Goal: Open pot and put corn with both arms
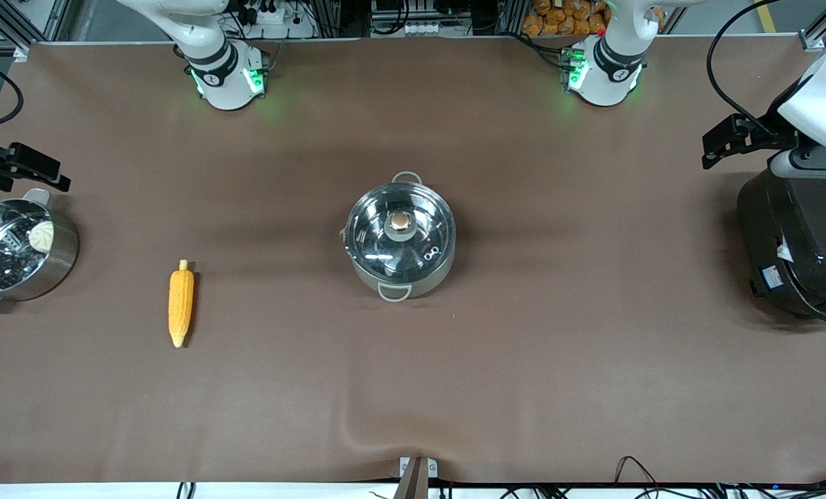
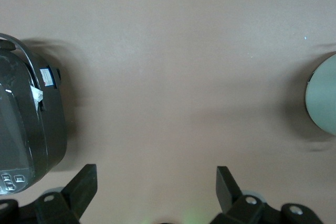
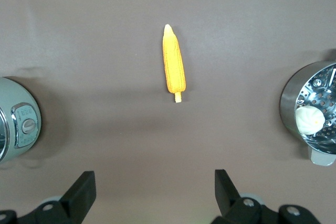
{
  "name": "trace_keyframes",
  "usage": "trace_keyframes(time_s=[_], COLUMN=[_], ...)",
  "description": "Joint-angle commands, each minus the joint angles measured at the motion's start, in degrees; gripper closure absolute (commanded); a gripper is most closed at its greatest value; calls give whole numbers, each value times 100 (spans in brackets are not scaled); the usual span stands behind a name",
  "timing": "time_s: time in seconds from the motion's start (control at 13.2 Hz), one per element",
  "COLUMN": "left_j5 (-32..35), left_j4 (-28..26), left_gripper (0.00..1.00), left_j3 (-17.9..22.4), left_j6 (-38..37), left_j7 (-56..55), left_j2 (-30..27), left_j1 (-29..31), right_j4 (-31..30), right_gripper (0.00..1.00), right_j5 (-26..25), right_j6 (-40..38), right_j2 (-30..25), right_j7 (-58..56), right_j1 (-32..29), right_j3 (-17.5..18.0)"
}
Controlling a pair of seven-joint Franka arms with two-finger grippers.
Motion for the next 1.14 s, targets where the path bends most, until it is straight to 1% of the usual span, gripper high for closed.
trace_keyframes(time_s=[0.0,0.23,0.38,0.45,0.61,0.76,0.83,0.91,0.98,1.06], left_j5=[-123,-62,26,105,97,45,1,-43,-157,-280], left_j4=[61,79,280,316,298,316,316,386,534,553], left_gripper=[0,0,0,0,0,0,0,0,0,0], left_j3=[37,29,37,37,-6,-24,-59,-120,-164,-200], left_j6=[-95,-95,-95,-103,-173,-174,-174,-174,-174,-174], left_j7=[-21,-21,-30,-21,-30,-39,-56,-126,-388,-808], left_j2=[-19,7,138,148,157,165,200,314,411,499], left_j1=[50,50,41,41,-3,-55,-125,-222,-327,-424], right_j4=[134,125,125,125,134,134,134,117,12,-93], right_gripper=[0,0,0,0,0,0,0,0,0,0], right_j5=[68,68,59,51,51,-115,-247,-170,-65,-107], right_j6=[-35,-44,-44,-44,-35,61,340,734,1025,1220], right_j2=[128,128,163,285,645,1136,1557,1926,2052,2096], right_j7=[-49,-66,-66,-66,-75,-206,-242,-242,-251,-259], right_j1=[-2,-10,-10,16,130,235,323,324,263,393], right_j3=[43,43,43,43,43,43,43,43,52,43])
